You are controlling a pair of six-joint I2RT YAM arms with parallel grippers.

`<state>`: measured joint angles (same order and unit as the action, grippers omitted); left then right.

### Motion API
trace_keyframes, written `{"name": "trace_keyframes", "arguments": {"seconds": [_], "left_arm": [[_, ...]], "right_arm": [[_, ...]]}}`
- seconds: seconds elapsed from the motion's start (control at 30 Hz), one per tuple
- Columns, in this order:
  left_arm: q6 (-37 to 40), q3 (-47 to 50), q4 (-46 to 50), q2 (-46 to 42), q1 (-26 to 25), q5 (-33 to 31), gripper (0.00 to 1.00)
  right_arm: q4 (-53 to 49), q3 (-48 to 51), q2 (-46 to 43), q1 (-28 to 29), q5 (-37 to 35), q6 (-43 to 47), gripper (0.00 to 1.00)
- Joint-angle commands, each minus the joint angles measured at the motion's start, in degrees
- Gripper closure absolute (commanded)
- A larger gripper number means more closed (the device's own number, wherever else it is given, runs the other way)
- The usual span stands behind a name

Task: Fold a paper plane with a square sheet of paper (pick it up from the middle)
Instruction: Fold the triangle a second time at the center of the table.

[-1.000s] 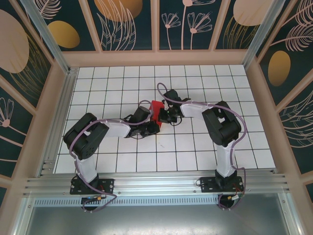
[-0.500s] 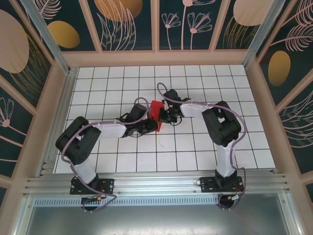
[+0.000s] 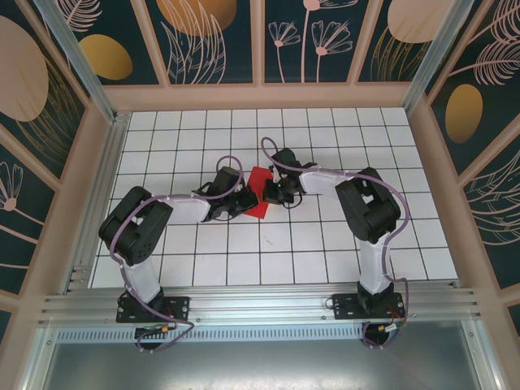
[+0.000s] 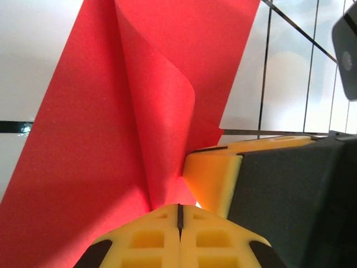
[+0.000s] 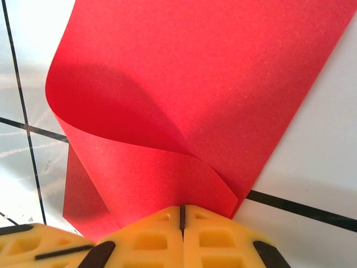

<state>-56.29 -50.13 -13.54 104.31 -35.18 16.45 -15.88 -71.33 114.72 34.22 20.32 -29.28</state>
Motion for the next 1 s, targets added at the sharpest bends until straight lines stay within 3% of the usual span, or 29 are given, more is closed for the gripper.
{"name": "trace_keyframes", "arguments": {"seconds": [0.0,0.2,0.67,0.97], "left_arm": [[-0.91,-2.54,-2.06,2.12,0.05,0.06,0.94],[-0.84,-4.26,-1.48,4.46,0.06,0.23,0.93],[-1.34,-5.25,6.30,6.04,0.46,-7.00,0.94],[-1.78,-8.53,3.98,5.11,1.27,-3.79,0.88]], "right_arm": [[-1.11,0.70,4.22,0.18,-0.54,0.45,1.00],[-0.95,0.76,4.35,0.09,-0.15,0.45,1.00],[-2.19,1.31,4.64,0.04,-1.62,2.18,1.00],[-3.02,1.83,4.74,0.04,-1.99,4.14,1.00]]}}
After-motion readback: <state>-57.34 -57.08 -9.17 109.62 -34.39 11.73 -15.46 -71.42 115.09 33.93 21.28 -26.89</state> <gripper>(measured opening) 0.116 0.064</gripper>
